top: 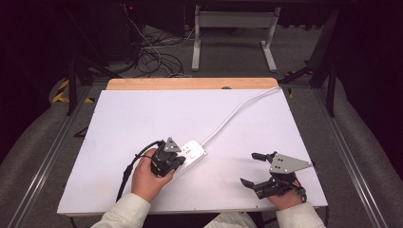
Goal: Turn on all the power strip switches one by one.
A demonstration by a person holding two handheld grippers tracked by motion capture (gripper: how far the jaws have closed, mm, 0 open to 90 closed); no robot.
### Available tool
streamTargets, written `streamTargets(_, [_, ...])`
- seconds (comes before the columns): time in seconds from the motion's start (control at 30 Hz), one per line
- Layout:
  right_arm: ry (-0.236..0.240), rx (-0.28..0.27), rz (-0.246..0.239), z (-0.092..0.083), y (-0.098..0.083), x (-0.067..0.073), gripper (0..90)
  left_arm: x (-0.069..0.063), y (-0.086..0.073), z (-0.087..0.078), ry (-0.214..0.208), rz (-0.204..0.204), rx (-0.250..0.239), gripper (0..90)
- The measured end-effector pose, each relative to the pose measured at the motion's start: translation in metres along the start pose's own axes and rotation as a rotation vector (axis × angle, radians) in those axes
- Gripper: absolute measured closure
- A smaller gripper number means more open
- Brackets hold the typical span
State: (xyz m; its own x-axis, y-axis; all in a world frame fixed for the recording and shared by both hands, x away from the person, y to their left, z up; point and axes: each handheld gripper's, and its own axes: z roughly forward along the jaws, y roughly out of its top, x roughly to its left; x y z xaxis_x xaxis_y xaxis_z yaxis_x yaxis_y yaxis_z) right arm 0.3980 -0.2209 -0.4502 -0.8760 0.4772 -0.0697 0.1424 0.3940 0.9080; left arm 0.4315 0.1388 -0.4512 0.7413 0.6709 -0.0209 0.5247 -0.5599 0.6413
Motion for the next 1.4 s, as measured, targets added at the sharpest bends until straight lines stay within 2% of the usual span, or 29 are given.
streamTargets(0.4, [0.001, 0.0, -0.002, 0.0, 0.0, 0.0, 9.4, -0.002, -0.002, 0.002, 0.016, 0.03, 0.001, 90.0])
streamTargets(0.9, [0.001, 0.002, -0.005, 0.001, 0.0, 0.001, 9.4, -0.003, -0.002, 0.003, 0.021, 0.029, 0.008, 90.0])
streamTargets(1.07, [0.0, 0.003, -0.005, 0.001, 0.0, 0.001, 9.4, -0.005, -0.002, 0.004, 0.045, 0.038, 0.009, 90.0])
streamTargets(1.1, [0.0, 0.003, -0.005, 0.001, 0.0, 0.001, 9.4, -0.006, -0.002, 0.001, 0.083, 0.041, -0.004, 90.0])
streamTargets(1.13, [0.0, 0.003, -0.005, 0.001, 0.0, 0.001, 9.4, -0.006, -0.002, 0.001, 0.083, 0.041, -0.004, 90.0])
streamTargets(1.17, [0.0, 0.0, -0.002, 0.0, 0.0, 0.001, 9.4, -0.003, 0.0, -0.009, 0.036, 0.007, -0.059, 90.0])
streamTargets(1.2, [0.0, 0.0, -0.002, 0.0, 0.0, 0.001, 9.4, -0.003, 0.0, -0.009, 0.036, 0.007, -0.059, 90.0])
streamTargets(1.3, [-0.002, -0.003, 0.003, -0.001, 0.0, 0.0, 9.4, -0.005, 0.006, -0.023, 0.031, 0.011, -0.09, 90.0])
streamTargets(1.4, [0.0, 0.002, 0.0, 0.001, 0.0, 0.0, 9.4, -0.008, 0.008, -0.024, 0.015, 0.025, -0.086, 90.0])
